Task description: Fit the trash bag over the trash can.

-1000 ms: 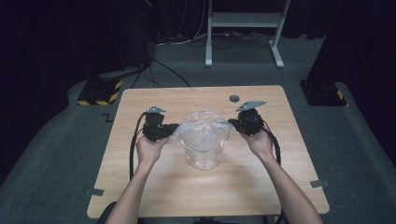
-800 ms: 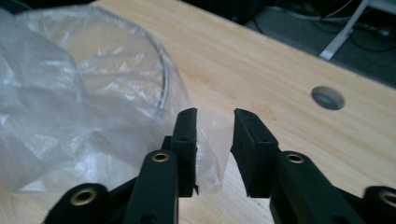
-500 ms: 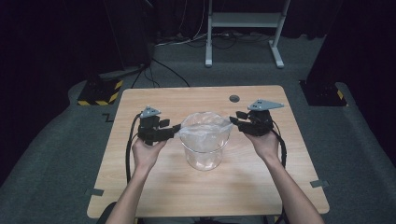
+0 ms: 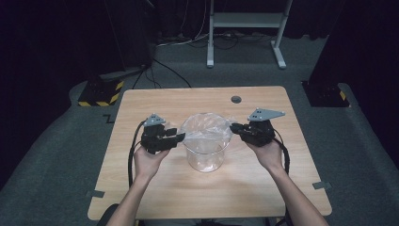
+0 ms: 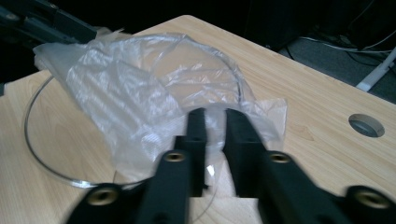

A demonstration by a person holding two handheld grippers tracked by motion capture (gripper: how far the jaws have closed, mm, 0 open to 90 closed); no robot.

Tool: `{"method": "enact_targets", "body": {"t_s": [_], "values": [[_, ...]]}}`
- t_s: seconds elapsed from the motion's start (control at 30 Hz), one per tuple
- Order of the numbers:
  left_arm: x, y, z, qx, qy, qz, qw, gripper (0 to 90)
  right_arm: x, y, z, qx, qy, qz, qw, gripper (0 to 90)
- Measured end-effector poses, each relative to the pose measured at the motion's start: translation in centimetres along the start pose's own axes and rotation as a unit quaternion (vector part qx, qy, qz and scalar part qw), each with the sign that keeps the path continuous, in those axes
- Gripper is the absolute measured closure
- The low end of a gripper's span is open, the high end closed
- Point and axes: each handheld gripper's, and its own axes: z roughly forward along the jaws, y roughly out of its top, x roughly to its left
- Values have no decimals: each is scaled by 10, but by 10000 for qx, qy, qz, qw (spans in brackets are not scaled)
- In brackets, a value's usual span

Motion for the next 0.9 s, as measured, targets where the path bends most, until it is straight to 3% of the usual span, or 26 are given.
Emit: {"method": "enact_targets", "body": {"t_s": [0.2, 0.33, 0.5, 0.7, 0.9], "values": [[-12, -2, -3, 30, -11, 237, 9997, 735, 2, -5, -6, 43, 32, -99, 9999, 900], [-14, -3, -5, 20, -14, 258, 9997, 755, 5, -10, -9, 76, 50, -97, 9999, 900], [-14, -5, -5, -31, -21, 257, 9997, 756, 5, -3, -17, -246, -217, -2, 9995, 725], [-18, -5, -6, -28, 65, 396, 9992, 753, 10, 8, -23, -570, -224, 13, 9981, 640], [-22, -5, -7, 2, 105, 467, 9989, 753, 21, 17, -11, -455, -133, -128, 9988, 601]]}}
